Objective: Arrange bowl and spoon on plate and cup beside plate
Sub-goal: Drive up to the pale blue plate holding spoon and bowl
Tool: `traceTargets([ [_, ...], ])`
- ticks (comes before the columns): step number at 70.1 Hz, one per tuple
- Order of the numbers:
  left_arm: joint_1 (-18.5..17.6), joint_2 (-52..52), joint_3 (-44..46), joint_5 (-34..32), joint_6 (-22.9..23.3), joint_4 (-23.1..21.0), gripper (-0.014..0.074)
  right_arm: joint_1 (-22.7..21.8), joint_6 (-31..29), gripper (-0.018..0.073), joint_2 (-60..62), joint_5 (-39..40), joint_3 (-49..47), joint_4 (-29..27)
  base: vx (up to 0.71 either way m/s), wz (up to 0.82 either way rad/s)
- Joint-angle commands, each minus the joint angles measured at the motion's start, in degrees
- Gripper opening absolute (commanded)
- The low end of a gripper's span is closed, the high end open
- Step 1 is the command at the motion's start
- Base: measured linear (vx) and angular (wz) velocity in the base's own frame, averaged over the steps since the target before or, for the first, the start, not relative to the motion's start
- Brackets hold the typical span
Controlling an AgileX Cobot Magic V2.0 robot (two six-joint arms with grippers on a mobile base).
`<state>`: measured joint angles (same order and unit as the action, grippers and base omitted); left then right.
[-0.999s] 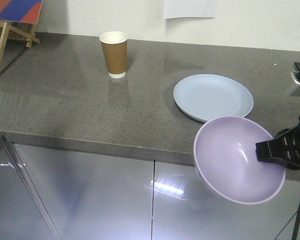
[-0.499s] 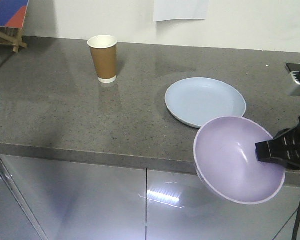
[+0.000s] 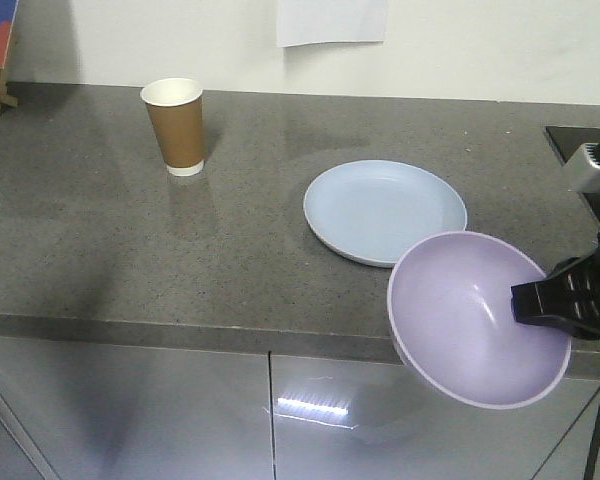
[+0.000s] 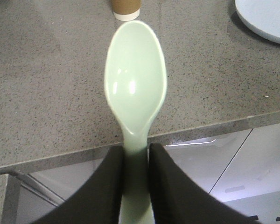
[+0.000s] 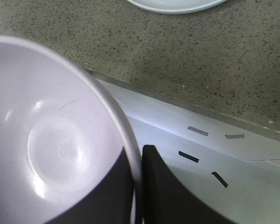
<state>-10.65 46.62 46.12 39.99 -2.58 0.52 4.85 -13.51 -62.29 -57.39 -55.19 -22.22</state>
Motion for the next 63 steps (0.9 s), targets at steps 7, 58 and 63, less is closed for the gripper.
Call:
traceTargets([
  [7, 0.26, -0.32, 1.46, -3.68, 0.09, -0.52, 0.0125, -0.01, -0.16, -0.0003, 1.09, 2.08, -1.58, -1.32, 0.04, -0.09],
  [58, 0.26, -0.32, 1.46, -3.68, 0.09, -0.52, 0.0125, -0.01, -0.16, -0.0003, 1.09, 2.08, -1.58, -1.32, 0.06, -0.08],
  [63, 0.26, -0.32, 1.46, -3.68, 0.09, -0.52, 0.0125, -0.01, -0.16, -0.0003, 1.09, 2.08, -1.58, -1.32, 0.05, 0.03],
])
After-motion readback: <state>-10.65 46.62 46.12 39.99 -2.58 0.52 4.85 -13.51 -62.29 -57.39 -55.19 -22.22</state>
